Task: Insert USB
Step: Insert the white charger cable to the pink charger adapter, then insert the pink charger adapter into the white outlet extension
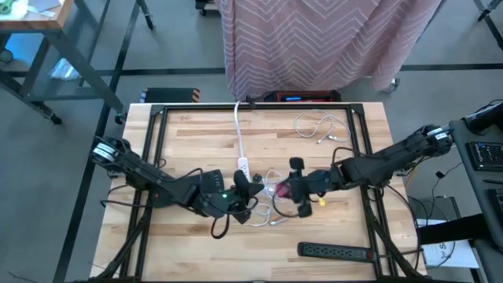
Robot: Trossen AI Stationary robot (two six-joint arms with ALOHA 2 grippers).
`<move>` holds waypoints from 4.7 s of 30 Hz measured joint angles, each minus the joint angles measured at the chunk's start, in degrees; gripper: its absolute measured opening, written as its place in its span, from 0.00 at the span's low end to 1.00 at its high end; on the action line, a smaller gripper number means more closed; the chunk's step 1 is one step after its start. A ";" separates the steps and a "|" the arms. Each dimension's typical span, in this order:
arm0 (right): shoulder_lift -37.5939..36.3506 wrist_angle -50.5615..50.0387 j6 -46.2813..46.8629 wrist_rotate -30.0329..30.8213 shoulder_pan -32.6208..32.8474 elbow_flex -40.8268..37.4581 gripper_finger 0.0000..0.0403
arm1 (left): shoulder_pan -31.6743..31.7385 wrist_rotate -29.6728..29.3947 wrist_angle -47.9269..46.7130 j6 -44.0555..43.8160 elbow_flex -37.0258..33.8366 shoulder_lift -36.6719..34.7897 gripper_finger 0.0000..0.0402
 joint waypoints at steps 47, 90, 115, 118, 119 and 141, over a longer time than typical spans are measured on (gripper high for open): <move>18.18 2.78 -50.01 60.24 6.29 10.34 0.33 | 12.85 24.77 -18.68 -92.56 3.27 -4.09 0.00; 18.10 3.49 -50.36 59.28 4.17 10.69 0.33 | 13.14 18.02 -11.29 -79.95 2.17 -3.34 0.00; 18.03 3.11 -48.54 52.97 4.04 10.62 0.33 | 14.36 18.71 -9.76 -78.58 2.11 -3.10 0.00; 18.03 3.22 -47.37 52.31 4.04 10.62 0.33 | 14.38 18.75 -9.79 -77.66 2.11 -3.10 0.00; 18.03 3.23 -47.01 52.33 4.04 10.62 0.33 | 14.38 18.92 -9.82 -76.62 2.11 -3.10 0.00; 16.19 6.55 -9.53 22.09 -0.12 8.16 0.33 | 3.73 17.37 -15.93 -67.21 -5.74 -20.97 0.28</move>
